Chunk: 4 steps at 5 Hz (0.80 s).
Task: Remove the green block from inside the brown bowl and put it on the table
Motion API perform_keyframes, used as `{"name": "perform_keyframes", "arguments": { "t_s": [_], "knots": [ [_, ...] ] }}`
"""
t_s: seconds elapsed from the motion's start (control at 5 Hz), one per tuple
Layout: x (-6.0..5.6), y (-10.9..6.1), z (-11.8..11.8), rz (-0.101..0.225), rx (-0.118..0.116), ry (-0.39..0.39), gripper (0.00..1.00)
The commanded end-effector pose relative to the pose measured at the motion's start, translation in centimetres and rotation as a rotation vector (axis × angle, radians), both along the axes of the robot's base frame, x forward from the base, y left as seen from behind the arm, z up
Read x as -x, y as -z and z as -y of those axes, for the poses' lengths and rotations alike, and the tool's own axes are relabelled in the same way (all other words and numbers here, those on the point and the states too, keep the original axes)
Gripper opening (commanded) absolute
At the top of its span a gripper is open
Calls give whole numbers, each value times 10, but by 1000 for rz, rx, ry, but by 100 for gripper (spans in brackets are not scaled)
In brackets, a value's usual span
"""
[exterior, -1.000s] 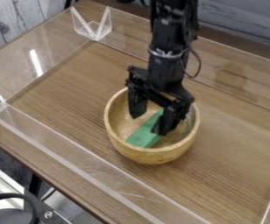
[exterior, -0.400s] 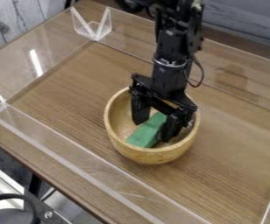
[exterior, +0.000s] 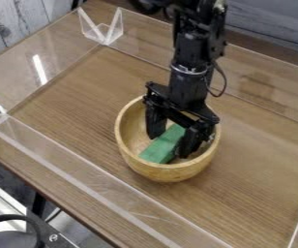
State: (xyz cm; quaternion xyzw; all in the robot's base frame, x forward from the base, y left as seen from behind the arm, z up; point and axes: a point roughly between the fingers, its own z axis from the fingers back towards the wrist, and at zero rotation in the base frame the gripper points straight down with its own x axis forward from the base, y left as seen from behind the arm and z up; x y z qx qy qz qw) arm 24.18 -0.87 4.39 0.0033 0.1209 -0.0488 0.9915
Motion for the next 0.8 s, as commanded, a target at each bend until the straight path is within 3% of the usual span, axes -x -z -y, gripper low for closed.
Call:
{"name": "perform_keyframes", "arguments": {
  "t_s": [0.0, 0.6],
  "knots": [
    [-5, -19, 3, 66, 4, 4, 100],
    [-2, -18, 5, 59, 12, 4, 100]
  ]
}}
